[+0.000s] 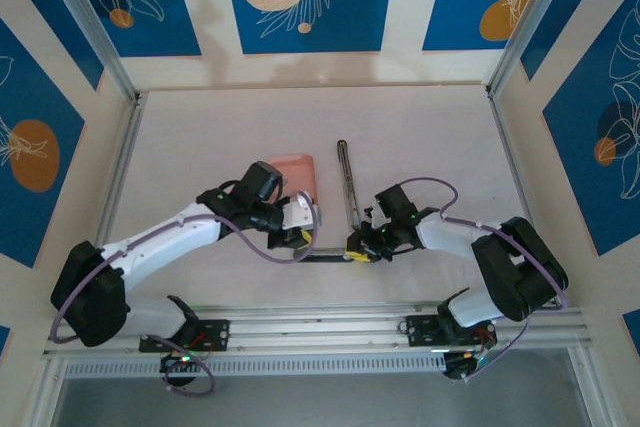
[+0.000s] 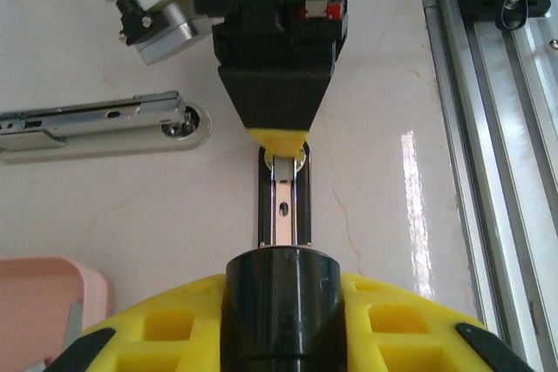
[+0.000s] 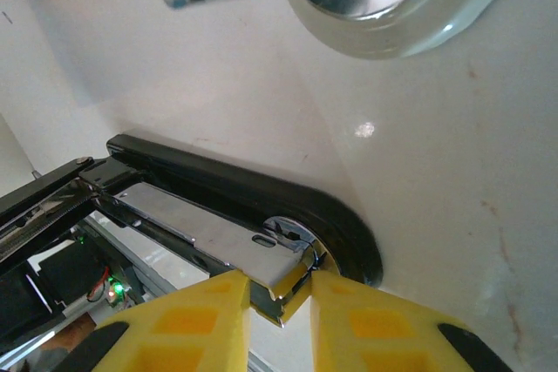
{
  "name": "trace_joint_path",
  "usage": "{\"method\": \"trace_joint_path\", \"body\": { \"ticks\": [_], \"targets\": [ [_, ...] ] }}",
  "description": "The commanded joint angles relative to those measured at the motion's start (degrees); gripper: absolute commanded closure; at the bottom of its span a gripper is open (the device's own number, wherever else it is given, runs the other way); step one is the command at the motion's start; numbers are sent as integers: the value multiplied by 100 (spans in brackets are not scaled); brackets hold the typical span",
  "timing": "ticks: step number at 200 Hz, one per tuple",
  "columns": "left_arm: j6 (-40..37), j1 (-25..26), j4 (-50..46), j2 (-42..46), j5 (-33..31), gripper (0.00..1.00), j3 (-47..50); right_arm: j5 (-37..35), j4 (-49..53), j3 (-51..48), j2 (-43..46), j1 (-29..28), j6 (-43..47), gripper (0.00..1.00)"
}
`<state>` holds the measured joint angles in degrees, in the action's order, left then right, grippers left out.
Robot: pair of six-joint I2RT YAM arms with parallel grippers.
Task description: Load the staples into the stapler
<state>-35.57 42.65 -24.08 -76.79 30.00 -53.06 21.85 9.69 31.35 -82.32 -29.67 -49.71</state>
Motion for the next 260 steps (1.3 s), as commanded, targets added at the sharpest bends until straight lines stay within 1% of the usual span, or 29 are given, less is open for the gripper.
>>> {"method": "trace_joint_path", "body": {
  "ticks": [1,36,108,144,199,215,232,260],
  "targets": [
    [202,327,577,-225,402,90,-518,13,-180,-172,-94,-143,-117,77],
    [355,575,633,-753,333,91,-894,16,-368,-162,-55,-194,-157,77],
    [698,1011,752,-1539,-202,95,-1357,104,-897,-299,29,-291,-241,77],
    [983,1087,1123,-1767,-234,94,-1286,147,-1165,-423,190,-291,-210,77],
    [1248,1140,1524,-2091,-572,94,-1132,284,-1549,-677,353,-163,-234,77],
    [1333,1139,1619,-2128,-665,94,-1066,284,-1560,-742,511,-101,-254,75],
    [1384,1140,1635,-2156,-764,94,-1014,234,-1469,-830,771,-20,-254,70],
    [1447,1140,1604,-2210,-881,94,-969,133,-1089,-987,1309,183,-232,63]
  ]
}}
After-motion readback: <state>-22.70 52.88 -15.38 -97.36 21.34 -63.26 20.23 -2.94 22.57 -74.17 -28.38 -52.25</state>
